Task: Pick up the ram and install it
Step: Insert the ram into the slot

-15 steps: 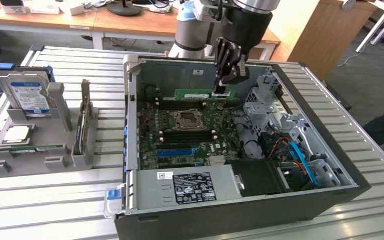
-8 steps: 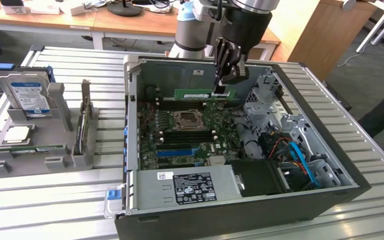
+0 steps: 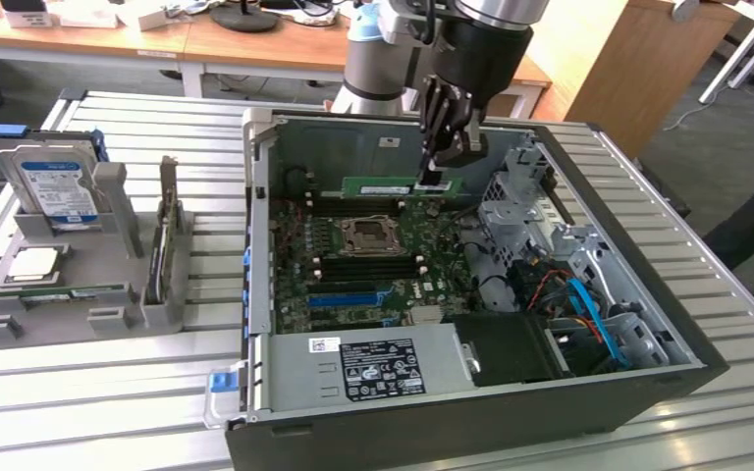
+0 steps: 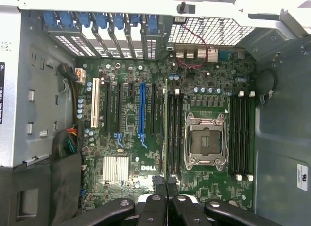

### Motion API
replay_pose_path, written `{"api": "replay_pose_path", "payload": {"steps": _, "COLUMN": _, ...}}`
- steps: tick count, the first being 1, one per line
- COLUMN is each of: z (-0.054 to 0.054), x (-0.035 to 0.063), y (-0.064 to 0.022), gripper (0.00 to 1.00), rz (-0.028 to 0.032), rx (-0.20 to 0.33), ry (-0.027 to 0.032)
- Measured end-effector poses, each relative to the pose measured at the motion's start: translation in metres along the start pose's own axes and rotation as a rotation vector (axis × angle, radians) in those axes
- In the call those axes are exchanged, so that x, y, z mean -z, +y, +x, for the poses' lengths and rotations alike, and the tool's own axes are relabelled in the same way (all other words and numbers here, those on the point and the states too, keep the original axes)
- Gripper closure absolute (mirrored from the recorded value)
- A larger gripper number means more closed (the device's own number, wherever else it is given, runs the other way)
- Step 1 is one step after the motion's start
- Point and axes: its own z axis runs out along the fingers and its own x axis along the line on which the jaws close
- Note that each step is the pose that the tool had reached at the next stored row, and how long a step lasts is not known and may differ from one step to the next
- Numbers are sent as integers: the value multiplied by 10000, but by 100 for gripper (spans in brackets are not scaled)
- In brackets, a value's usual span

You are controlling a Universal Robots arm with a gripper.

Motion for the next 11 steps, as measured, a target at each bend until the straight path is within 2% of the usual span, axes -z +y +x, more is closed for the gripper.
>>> {"api": "replay_pose_path", "payload": {"steps": 11, "z": 2, "x": -102, "y": -4, "gripper": 88, "rz": 1, "rx": 0, "ry": 0}}
